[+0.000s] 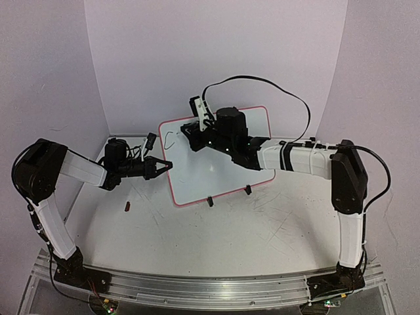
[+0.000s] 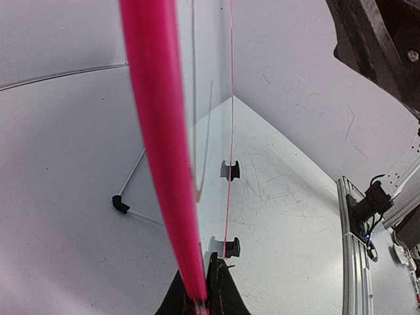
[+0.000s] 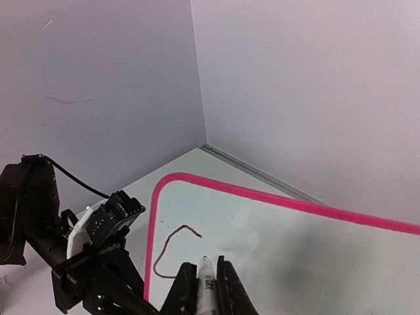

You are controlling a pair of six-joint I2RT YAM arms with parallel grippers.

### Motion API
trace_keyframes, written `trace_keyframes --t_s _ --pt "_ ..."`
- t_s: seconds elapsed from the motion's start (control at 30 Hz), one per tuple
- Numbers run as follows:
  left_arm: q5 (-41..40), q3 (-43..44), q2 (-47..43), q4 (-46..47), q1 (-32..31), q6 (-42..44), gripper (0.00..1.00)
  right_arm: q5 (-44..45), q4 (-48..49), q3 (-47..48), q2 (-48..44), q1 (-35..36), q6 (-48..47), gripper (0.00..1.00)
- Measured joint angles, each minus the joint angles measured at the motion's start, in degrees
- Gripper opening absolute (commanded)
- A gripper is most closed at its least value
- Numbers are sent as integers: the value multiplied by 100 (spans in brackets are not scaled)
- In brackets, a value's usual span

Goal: Write a sentence on the whiteboard

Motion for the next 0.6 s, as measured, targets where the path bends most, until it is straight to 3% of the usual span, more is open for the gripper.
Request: trace_keyframes --t_s 0.6 --pt "11 17 0 -10 0 9 0 -97 -153 698 284 -130 84 0"
